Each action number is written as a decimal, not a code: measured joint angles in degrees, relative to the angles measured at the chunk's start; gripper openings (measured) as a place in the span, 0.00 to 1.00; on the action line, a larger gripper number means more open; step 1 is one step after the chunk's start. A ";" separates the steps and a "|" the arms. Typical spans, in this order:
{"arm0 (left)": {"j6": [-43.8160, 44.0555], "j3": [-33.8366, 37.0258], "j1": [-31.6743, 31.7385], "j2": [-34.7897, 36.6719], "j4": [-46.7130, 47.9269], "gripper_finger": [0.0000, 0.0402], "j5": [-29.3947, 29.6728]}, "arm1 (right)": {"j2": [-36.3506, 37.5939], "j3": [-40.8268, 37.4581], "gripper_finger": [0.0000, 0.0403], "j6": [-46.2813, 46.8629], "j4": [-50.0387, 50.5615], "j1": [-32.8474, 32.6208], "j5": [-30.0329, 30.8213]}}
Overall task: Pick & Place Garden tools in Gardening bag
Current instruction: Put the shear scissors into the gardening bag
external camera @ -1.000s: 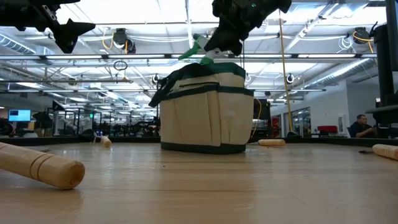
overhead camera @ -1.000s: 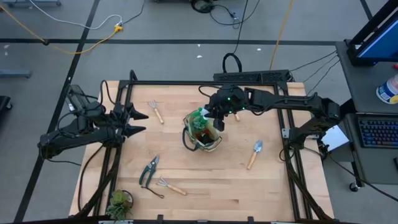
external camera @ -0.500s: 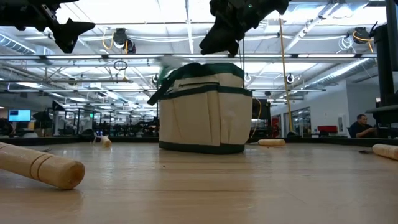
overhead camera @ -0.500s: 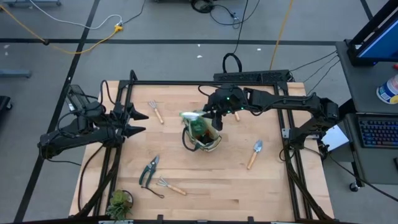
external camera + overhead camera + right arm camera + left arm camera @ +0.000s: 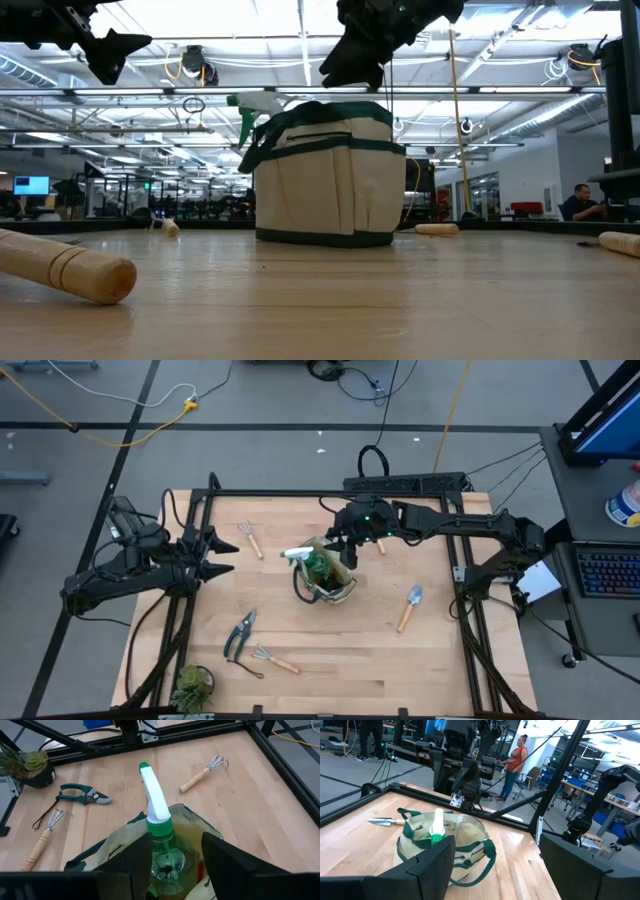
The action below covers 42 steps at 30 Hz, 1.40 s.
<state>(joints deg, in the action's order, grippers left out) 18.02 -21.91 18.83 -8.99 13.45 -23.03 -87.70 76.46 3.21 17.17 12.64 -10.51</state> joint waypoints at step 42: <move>10.13 0.00 0.00 0.00 -0.31 0.74 1.03 | 22.84 -6.60 0.37 2.94 31.54 1.61 18.05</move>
<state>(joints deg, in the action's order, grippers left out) 28.15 -21.91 18.83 -8.99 13.14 -22.00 -64.86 69.86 6.15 48.71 14.25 7.54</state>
